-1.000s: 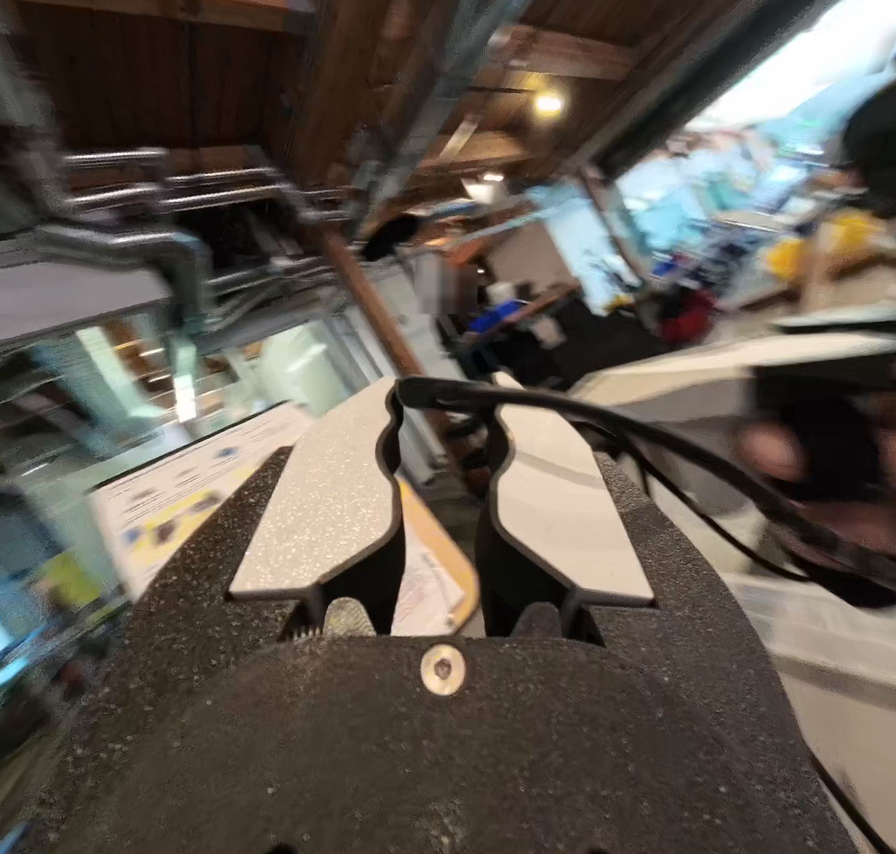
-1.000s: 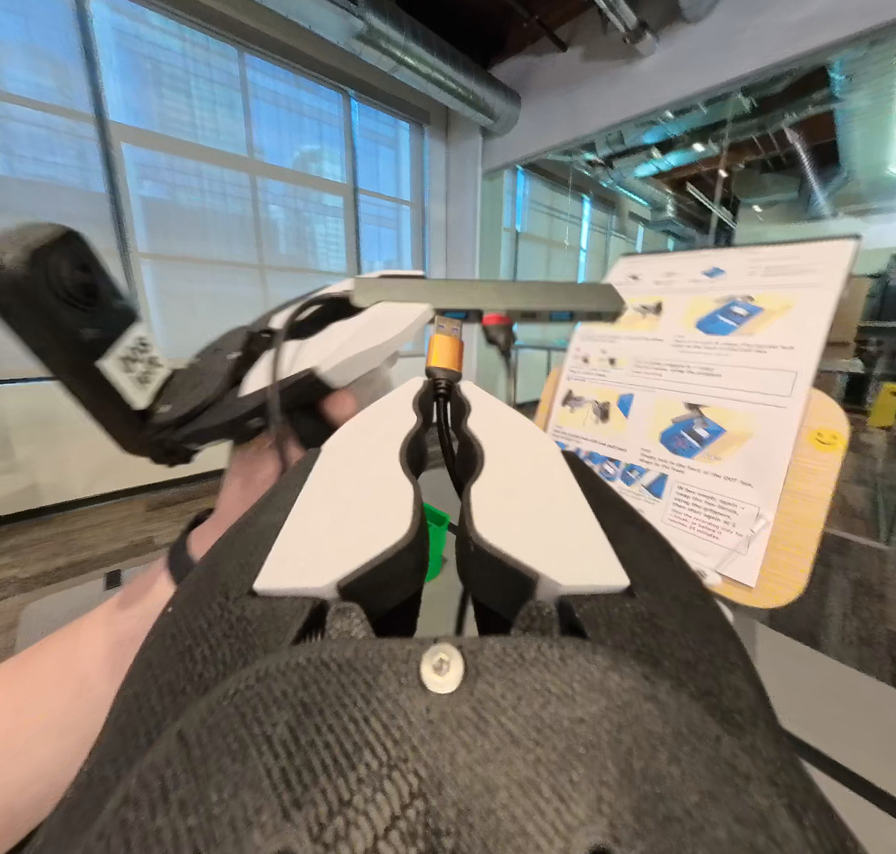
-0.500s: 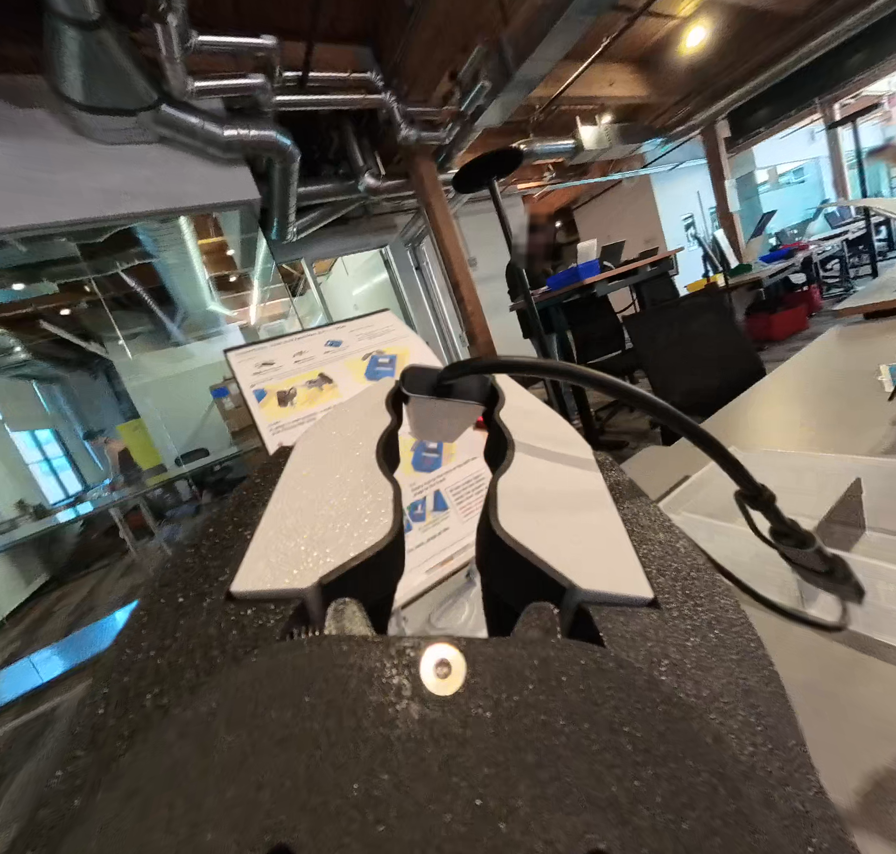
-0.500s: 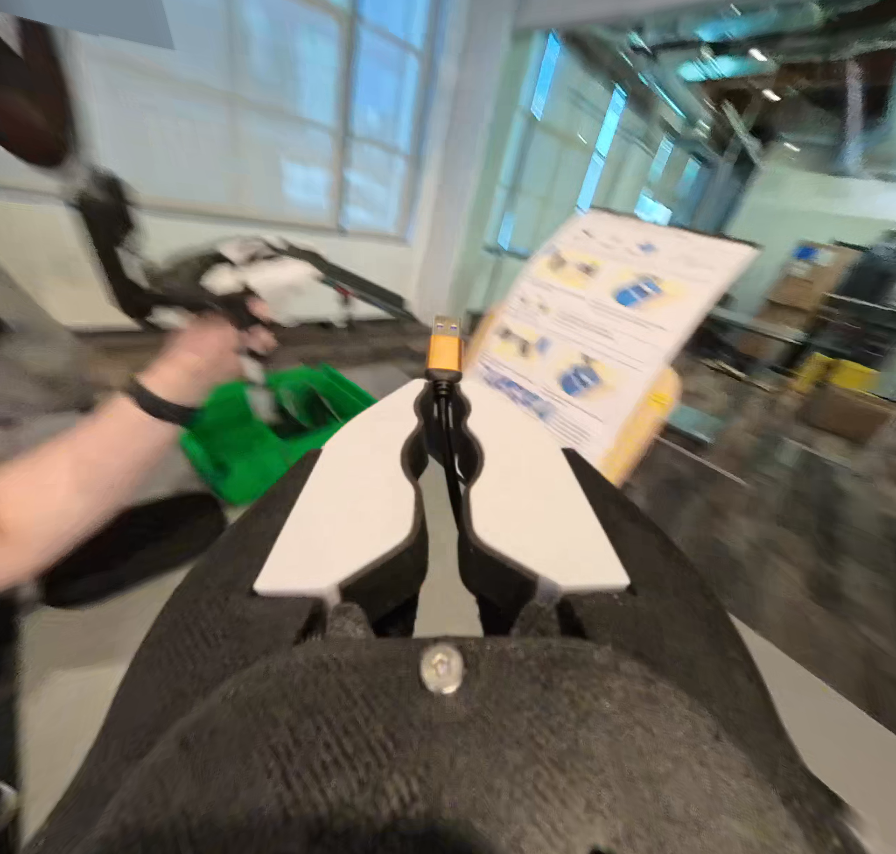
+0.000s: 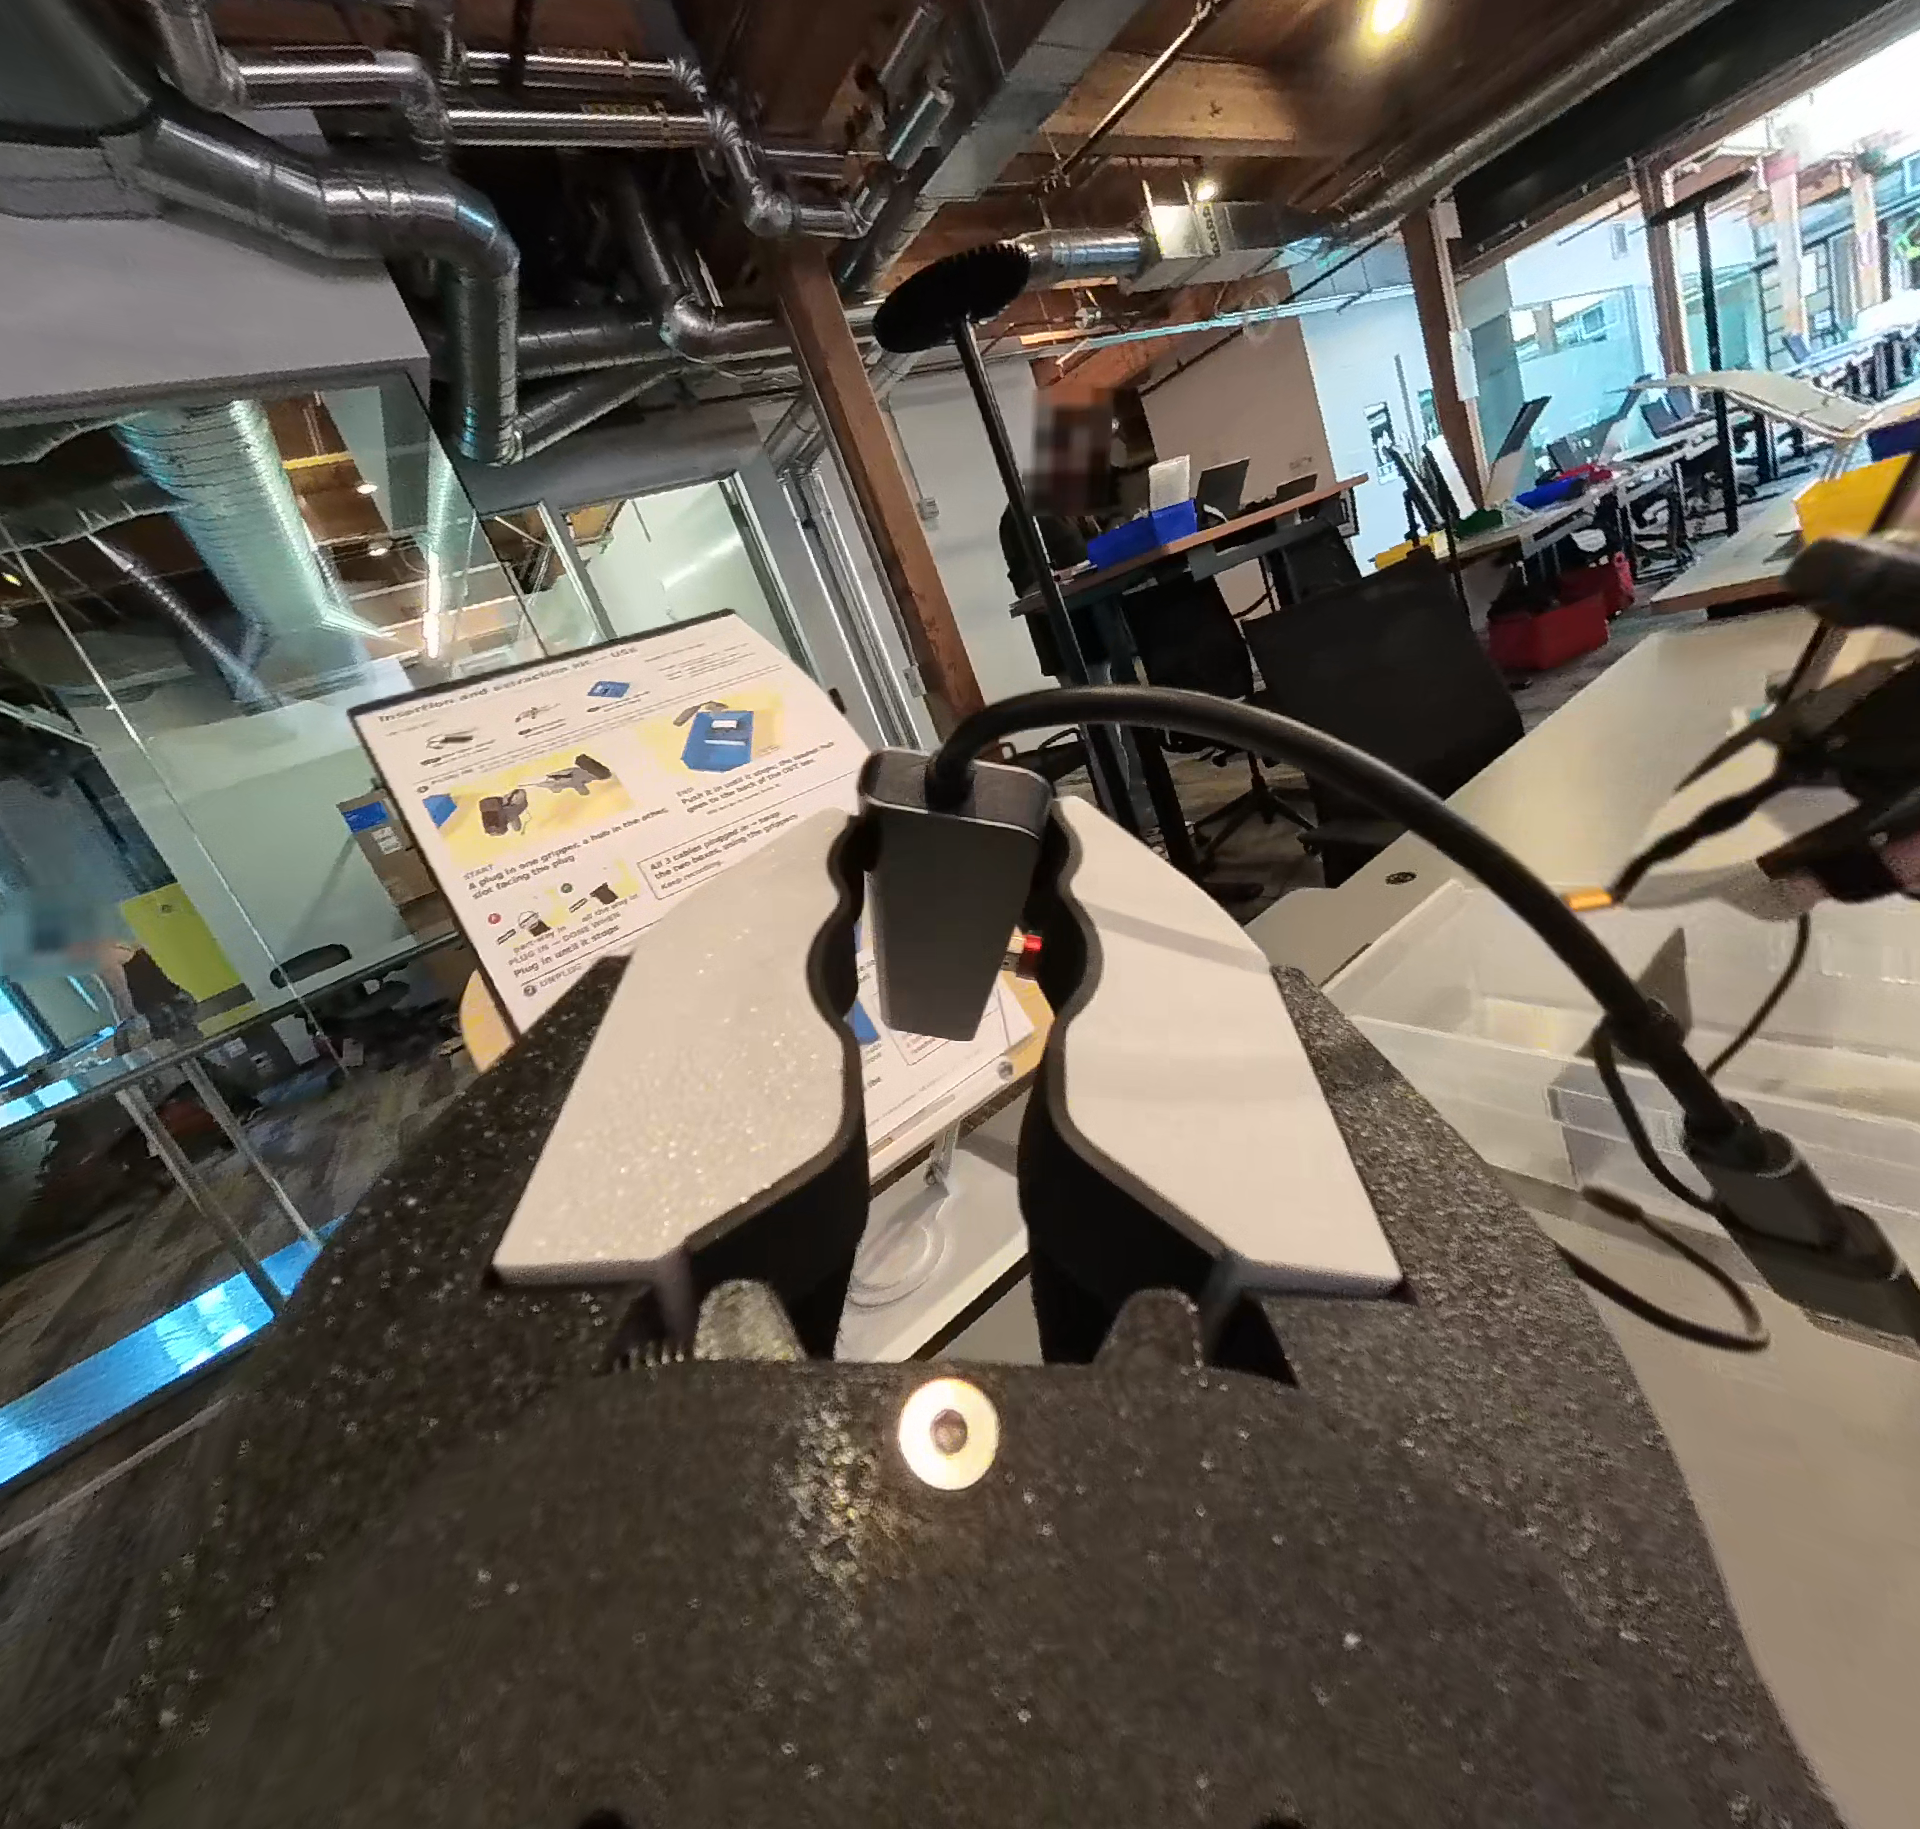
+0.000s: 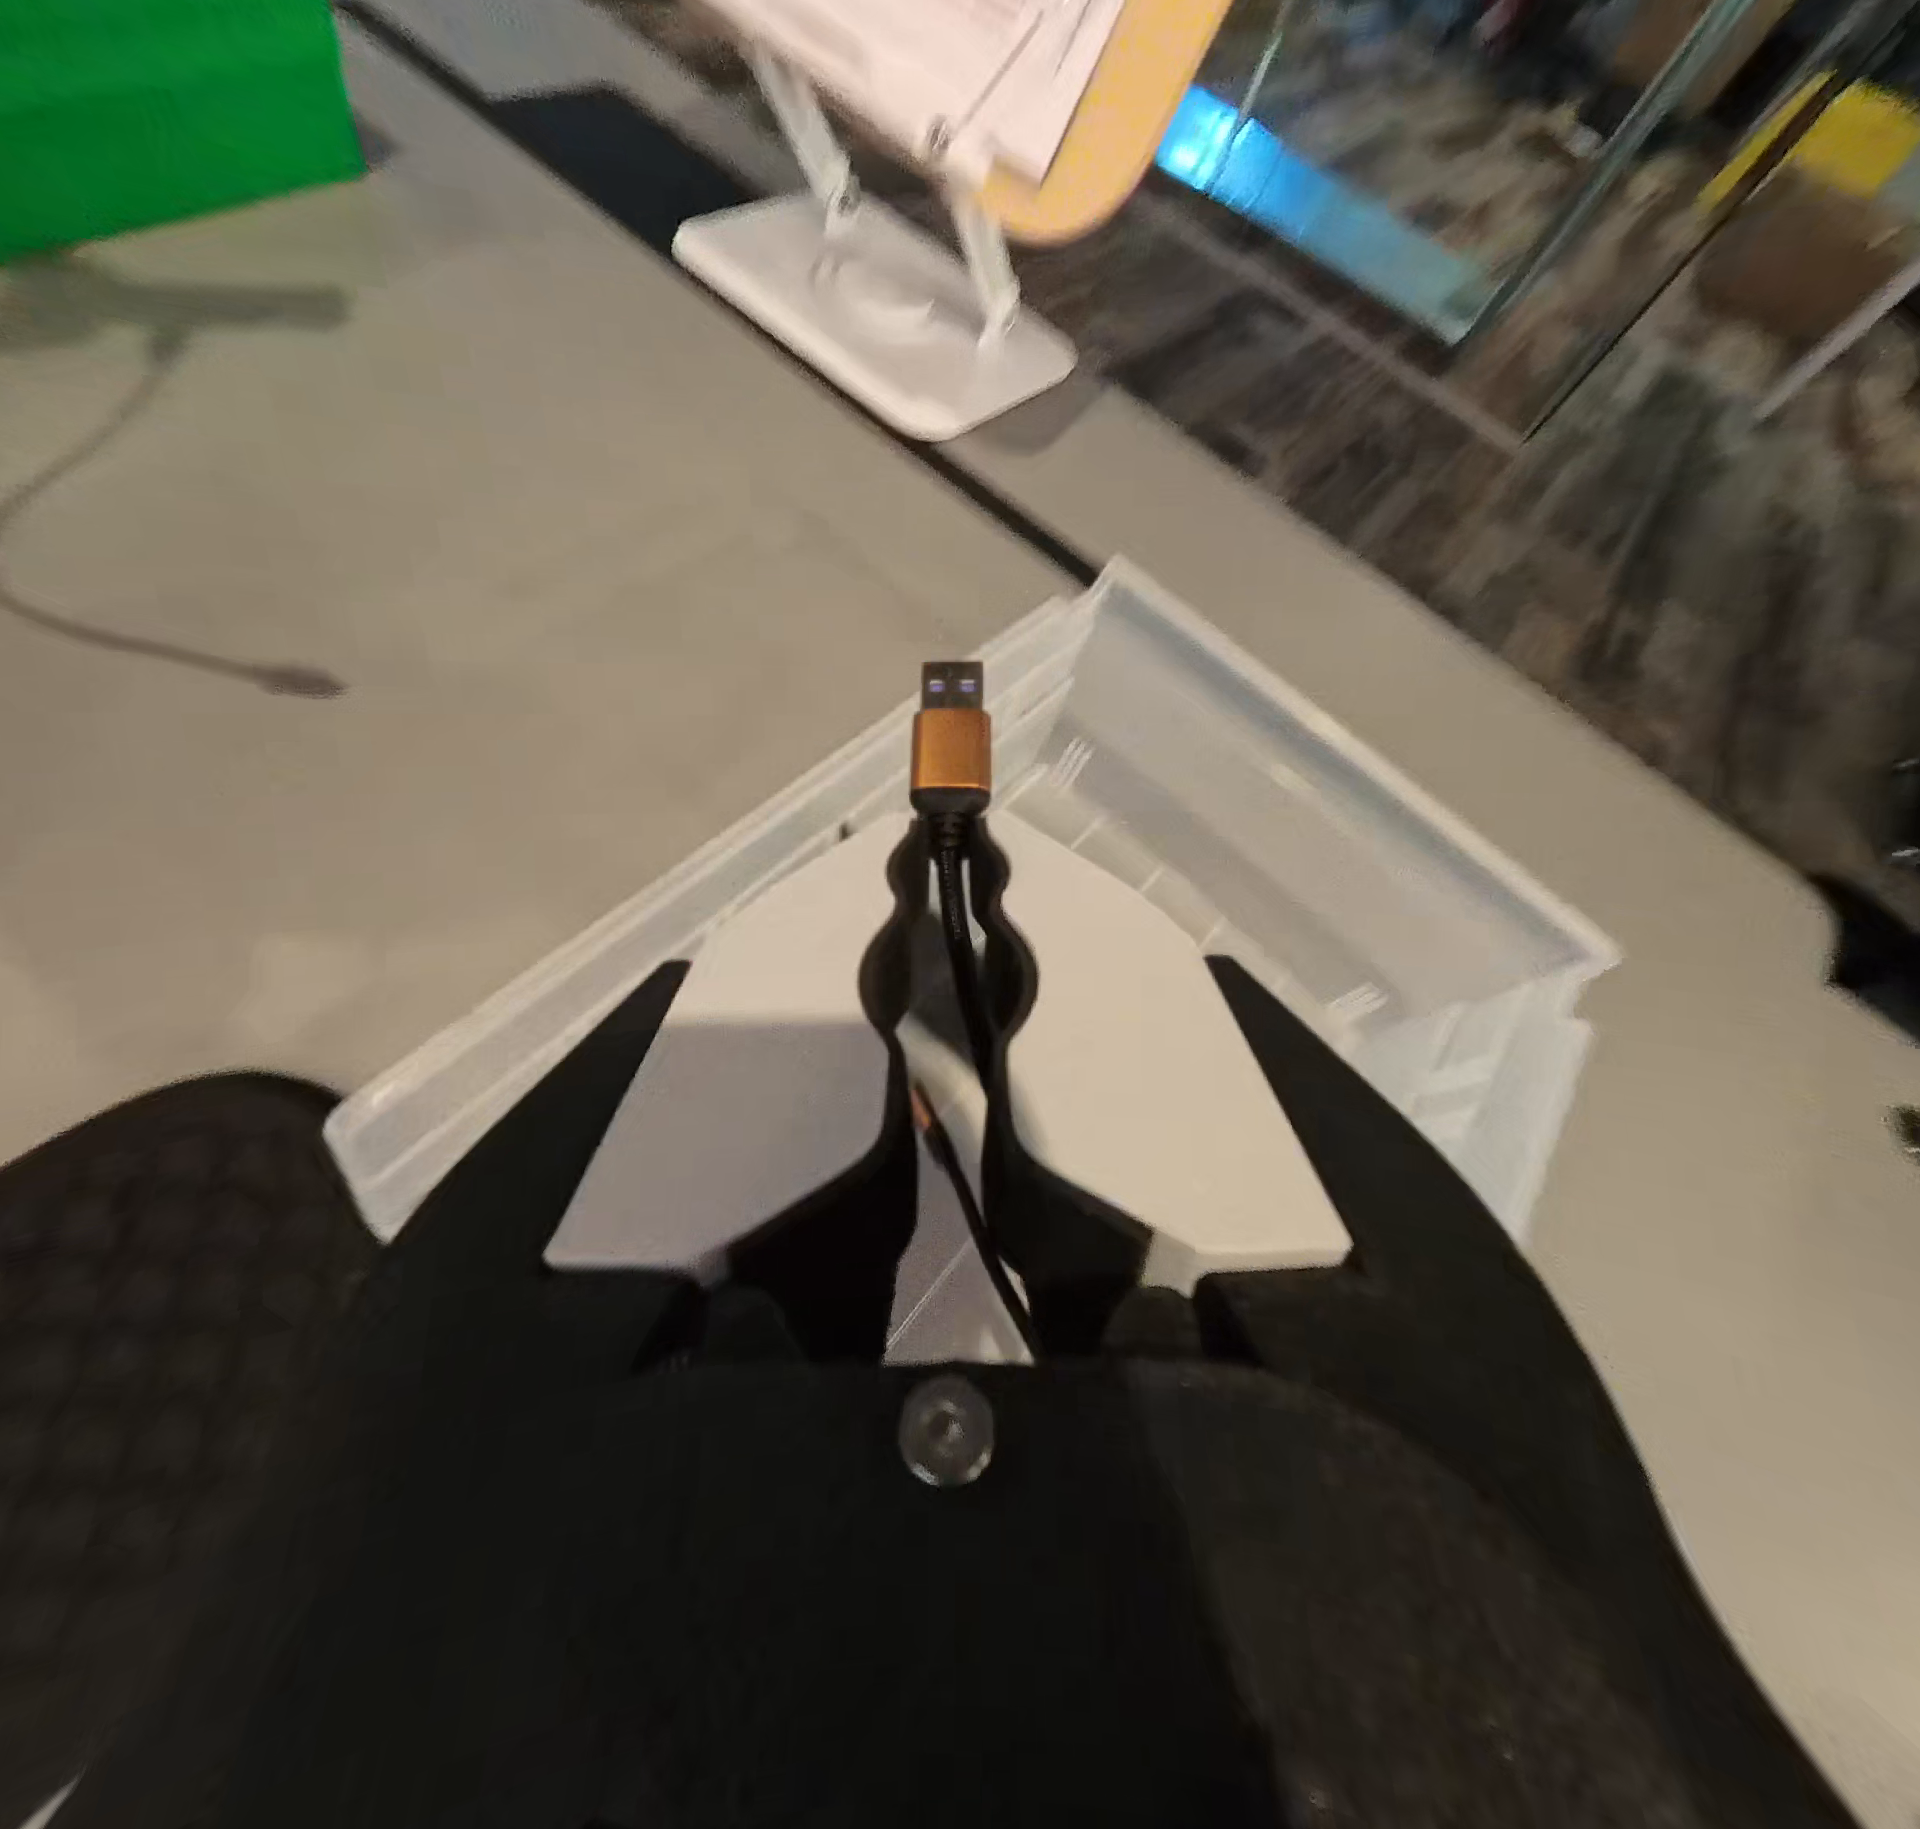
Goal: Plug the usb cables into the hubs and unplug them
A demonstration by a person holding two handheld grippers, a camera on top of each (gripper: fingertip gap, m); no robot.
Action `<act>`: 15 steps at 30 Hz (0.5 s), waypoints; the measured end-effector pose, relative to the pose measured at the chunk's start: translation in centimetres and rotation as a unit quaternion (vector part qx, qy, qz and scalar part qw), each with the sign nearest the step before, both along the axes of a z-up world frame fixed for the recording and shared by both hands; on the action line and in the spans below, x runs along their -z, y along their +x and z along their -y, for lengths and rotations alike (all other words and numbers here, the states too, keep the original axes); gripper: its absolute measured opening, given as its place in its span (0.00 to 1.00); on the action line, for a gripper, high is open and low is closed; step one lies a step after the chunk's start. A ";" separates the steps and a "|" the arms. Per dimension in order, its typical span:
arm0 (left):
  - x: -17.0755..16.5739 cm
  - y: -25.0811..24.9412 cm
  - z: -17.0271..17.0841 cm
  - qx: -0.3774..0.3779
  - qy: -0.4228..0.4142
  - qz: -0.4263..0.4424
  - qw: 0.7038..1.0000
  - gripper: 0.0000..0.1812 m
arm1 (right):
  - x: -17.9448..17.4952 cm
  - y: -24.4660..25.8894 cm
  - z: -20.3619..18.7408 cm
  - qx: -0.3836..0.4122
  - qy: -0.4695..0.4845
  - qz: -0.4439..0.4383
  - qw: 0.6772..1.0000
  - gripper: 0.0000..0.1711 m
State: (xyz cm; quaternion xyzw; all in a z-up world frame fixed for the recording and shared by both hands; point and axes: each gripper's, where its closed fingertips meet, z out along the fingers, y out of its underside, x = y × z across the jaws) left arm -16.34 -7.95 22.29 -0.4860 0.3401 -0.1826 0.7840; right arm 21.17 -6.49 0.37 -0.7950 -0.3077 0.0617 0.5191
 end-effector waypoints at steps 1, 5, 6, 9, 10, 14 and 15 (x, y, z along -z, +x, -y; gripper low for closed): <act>-0.1 0.2 0.2 0.003 0.001 -0.002 1.000 0.17 | 1.3 0.0 0.3 -0.010 -0.026 -0.006 1.000 0.04; -0.7 0.9 1.1 0.024 0.004 0.006 1.000 0.17 | 7.7 0.4 2.2 -0.063 -0.163 0.031 0.984 0.05; -0.8 1.2 1.3 0.032 0.003 0.010 0.999 0.17 | 9.5 0.9 2.7 -0.063 -0.202 0.058 0.976 0.05; -0.7 2.3 1.7 0.057 -0.005 0.011 0.998 0.17 | 11.6 1.9 2.9 -0.048 -0.241 0.110 0.963 0.08; -0.6 2.7 1.8 0.066 -0.009 0.009 0.998 0.17 | 11.0 2.1 2.7 -0.040 -0.230 0.118 0.965 0.11; -0.1 4.6 2.0 0.089 -0.014 -0.006 0.996 0.17 | 1.4 0.8 1.2 0.057 -0.059 0.058 0.995 0.24; 0.0 5.2 2.0 0.092 -0.010 -0.010 0.996 0.17 | -2.4 -1.2 1.3 0.079 0.001 -0.010 0.997 0.24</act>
